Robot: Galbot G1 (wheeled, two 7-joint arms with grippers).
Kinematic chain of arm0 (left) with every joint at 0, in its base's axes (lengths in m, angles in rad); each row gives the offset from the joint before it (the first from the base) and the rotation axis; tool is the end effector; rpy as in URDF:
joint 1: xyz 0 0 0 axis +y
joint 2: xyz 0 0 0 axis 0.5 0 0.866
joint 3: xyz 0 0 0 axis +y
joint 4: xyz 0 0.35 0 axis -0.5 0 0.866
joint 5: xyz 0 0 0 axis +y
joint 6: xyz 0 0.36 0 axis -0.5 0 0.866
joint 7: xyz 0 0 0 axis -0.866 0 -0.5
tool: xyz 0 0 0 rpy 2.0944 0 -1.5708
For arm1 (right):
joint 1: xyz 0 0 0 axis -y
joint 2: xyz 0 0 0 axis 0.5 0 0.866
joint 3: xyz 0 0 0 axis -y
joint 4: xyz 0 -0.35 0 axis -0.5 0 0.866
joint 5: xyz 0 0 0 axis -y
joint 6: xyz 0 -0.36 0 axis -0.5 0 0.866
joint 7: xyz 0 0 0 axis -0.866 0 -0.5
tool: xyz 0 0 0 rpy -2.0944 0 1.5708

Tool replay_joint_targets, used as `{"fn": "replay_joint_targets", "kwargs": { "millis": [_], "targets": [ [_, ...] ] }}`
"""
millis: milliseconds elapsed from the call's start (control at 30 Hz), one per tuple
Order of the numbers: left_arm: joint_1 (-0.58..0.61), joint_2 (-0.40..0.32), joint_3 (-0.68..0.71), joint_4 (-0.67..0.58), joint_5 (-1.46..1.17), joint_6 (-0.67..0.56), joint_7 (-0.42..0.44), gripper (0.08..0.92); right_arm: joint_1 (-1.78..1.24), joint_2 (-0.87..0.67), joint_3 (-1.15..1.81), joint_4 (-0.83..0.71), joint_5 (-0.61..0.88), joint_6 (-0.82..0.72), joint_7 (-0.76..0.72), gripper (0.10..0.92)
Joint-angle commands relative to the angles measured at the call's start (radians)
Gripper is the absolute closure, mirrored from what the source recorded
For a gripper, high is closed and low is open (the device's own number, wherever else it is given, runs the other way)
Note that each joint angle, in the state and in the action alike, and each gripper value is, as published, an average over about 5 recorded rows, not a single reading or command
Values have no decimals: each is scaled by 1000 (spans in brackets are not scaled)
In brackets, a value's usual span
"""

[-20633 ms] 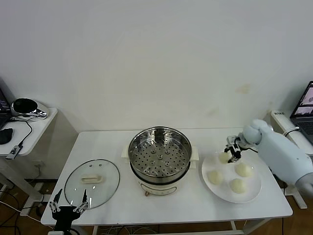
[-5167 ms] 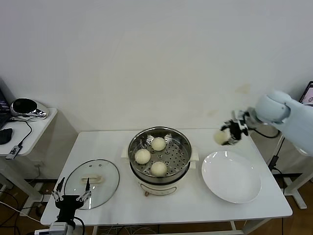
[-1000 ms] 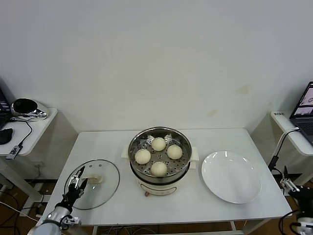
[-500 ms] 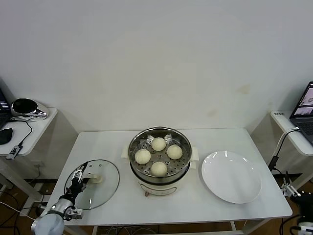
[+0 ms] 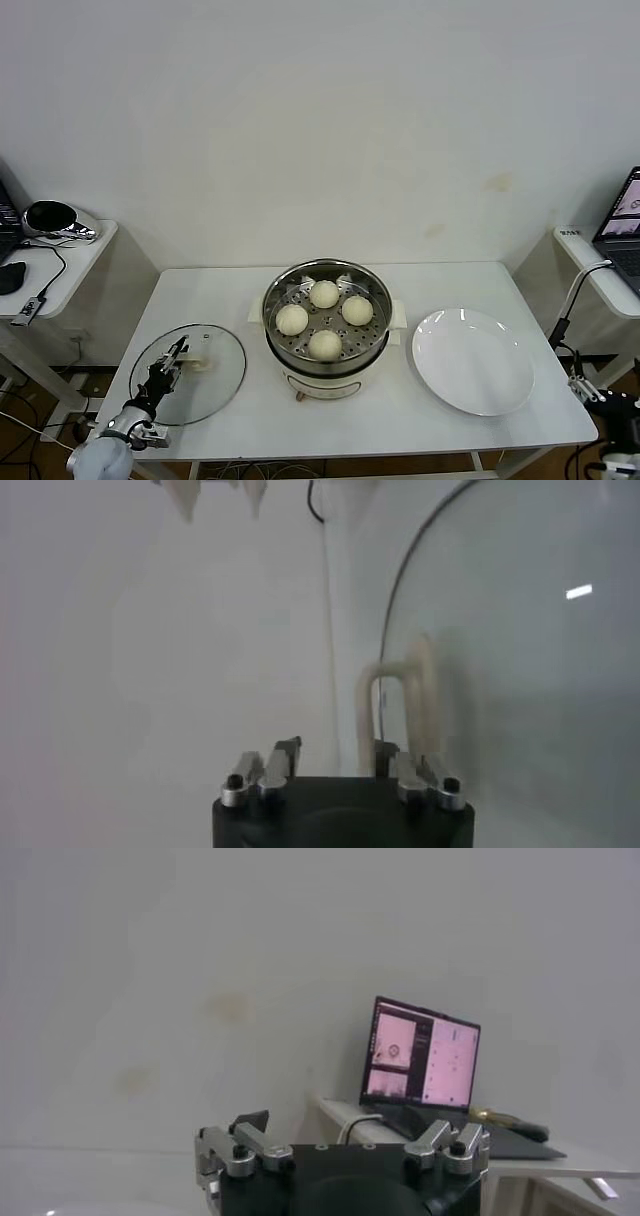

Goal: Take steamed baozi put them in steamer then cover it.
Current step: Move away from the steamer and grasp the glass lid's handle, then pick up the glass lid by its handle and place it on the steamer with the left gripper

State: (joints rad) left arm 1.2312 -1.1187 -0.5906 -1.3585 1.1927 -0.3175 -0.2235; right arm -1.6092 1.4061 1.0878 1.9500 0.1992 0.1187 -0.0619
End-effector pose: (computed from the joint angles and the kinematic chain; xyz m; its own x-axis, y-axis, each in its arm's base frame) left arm 0.2770 0.2072 -0.4307 -0.9756 0.1726 0.1356 0.1349 -0.0159 0.9907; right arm 0.1408 -0.2120 -0.3067 -0.9347 0.3499 -0.0622 0.3549 0.9093 -0.2175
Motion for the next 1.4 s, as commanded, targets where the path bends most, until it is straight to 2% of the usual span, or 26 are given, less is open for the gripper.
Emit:
{"fn": "replay_joint_targets", "kwargs": {
  "millis": [33,233,500,633,800,1000,1167,1400],
  "targets": [
    [36,8,-16,-86,-81,-15,-36,701,-2,-4,-10,3,-9,1,-2,203],
    [136,43,-85,-262,-104,68,-33,850,-2,-15,-12,7,-10,1,-6,203],
    [226,149,-249,-505,-197,175,127,862,-9,-20,-23,22,-11,-2,-11,203],
    [211,194,-235,-606,-243,242,189,862,-12,-16,-37,27,-17,0,-13,203],
    [163,242,-72,-740,-264,413,234,862,-13,-4,-56,33,-38,3,-16,203],
    [-20,253,273,-804,-345,632,291,862,-11,18,-78,41,-82,9,-17,203],
    [-187,192,510,-766,-350,786,360,862,-4,37,-93,36,-126,16,-16,203],
    [-296,73,675,-717,-198,876,454,862,8,56,-108,23,-167,17,-11,203]
  ]
}}
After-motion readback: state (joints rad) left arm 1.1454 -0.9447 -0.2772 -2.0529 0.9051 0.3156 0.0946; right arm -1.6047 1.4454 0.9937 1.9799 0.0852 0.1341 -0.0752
